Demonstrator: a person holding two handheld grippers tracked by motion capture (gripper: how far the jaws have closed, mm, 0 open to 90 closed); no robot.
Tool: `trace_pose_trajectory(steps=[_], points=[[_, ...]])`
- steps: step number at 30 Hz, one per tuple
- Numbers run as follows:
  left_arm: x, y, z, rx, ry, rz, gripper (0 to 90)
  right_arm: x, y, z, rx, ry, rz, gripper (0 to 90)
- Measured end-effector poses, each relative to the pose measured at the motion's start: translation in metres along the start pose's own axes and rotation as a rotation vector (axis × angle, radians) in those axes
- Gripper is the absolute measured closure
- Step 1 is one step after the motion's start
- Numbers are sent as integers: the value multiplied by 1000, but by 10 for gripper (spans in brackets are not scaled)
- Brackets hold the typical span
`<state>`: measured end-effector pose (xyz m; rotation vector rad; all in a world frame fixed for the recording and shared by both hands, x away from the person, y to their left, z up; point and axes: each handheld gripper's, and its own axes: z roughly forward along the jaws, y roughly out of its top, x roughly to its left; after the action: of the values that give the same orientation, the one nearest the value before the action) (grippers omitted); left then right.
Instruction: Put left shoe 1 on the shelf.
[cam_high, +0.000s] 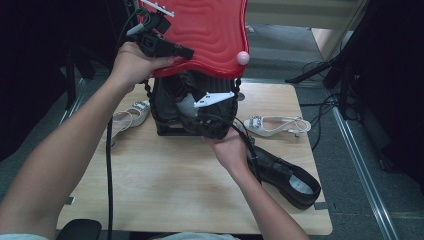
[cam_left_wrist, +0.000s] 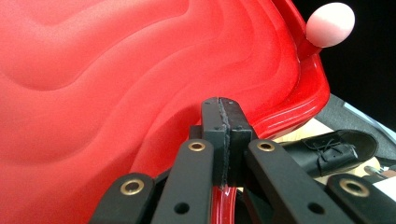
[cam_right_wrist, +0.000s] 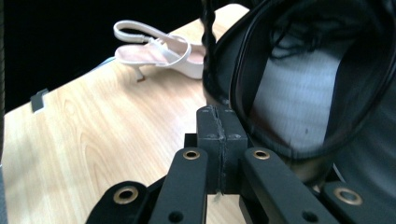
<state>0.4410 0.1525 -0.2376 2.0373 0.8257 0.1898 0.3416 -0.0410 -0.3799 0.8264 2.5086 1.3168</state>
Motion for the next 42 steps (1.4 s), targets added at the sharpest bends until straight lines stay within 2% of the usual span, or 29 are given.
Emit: trace_pose_trajectory(steps=[6, 9, 12, 14, 16, 17, 18, 20, 23, 35, 42], points=[[0, 0, 0, 1, 2, -3, 900, -7, -19, -1, 7, 14, -16, 900], [0, 0, 0, 0, -3, -20, 900, -14, -29, 2, 21, 14, -3, 900], [1, -1, -1, 1, -5, -16, 900, -21, -40, 5, 34, 4, 28, 900], [0, -1, -1, -1, -2, -16, 900, -23, -41, 7, 37, -12, 32, 900], [0, -1, -1, 1, 2, -15, 900, -24, -41, 8, 31, -19, 32, 900], [-1, 0, -1, 3, 9, -12, 900, -27, -38, 10, 21, -11, 55, 900], [-1, 0, -1, 6, 14, -5, 900, -27, -38, 10, 21, -11, 55, 900], [-1, 0, -1, 6, 17, -2, 900, -28, -36, 10, 17, 14, 70, 900], [-2, 0, -1, 4, 19, -3, 900, -19, -28, 11, 28, -13, 24, 900], [-1, -1, -1, -1, 17, -8, 900, -17, -5, 32, 39, -8, 32, 900], [-2, -2, -1, -7, 19, -6, 900, -18, 6, 44, 25, -16, 56, 900]])
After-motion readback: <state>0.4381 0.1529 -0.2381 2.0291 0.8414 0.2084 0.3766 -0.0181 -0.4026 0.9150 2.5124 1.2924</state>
